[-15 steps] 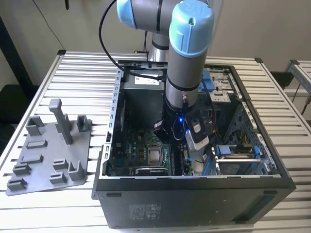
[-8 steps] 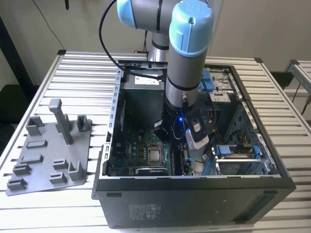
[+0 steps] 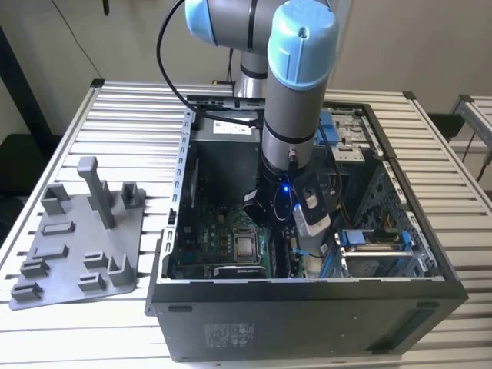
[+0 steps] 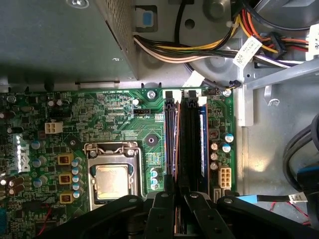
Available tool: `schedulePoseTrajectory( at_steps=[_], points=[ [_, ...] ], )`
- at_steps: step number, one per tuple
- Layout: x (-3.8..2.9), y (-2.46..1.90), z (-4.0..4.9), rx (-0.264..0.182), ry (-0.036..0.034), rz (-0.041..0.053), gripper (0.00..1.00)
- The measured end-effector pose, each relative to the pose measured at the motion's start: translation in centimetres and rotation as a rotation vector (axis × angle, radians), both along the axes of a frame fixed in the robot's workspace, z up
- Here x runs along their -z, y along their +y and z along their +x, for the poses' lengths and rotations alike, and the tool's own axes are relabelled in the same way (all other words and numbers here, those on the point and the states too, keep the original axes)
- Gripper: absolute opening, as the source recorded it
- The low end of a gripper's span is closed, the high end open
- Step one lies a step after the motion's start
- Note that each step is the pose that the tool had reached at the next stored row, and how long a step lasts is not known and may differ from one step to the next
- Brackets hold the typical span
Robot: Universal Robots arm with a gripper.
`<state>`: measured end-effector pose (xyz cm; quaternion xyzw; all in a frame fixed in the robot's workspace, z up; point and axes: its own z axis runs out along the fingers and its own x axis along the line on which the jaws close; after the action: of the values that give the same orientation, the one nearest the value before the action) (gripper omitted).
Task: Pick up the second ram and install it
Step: 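Insert the second ram into the second slot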
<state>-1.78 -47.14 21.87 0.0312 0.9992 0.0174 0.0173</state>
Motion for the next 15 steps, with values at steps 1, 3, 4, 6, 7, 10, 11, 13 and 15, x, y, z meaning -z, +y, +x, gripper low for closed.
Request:
schedulePoseTrajectory(
  at_steps=[1,3,4,6,7,10,11,13,15],
  points=[
    [0.0,0.0,0.0,0.0,0.0,0.0,0.14],
    [0.0,0.0,0.03,0.0,0.0001,0.0,0.14],
    [-0.08,0.0,0.03,0.0,0.0001,-0.0006,0.14],
    [-0.32,0.0,0.08,-0.002,0.0003,-0.0013,0.14],
    [-0.32,0.0,0.09,-0.003,0.0,-0.001,0.14],
    [-0.33,0.0,0.13,-0.013,-0.0008,-0.0011,0.14],
    [-0.33,0.0,0.15,-0.018,-0.0009,-0.0012,0.14],
    [-0.33,0.0,0.16,-0.027,-0.0016,-0.0011,0.14],
    [-0.33,0.0,0.22,-0.037,-0.0022,-0.0009,0.14]
  ],
)
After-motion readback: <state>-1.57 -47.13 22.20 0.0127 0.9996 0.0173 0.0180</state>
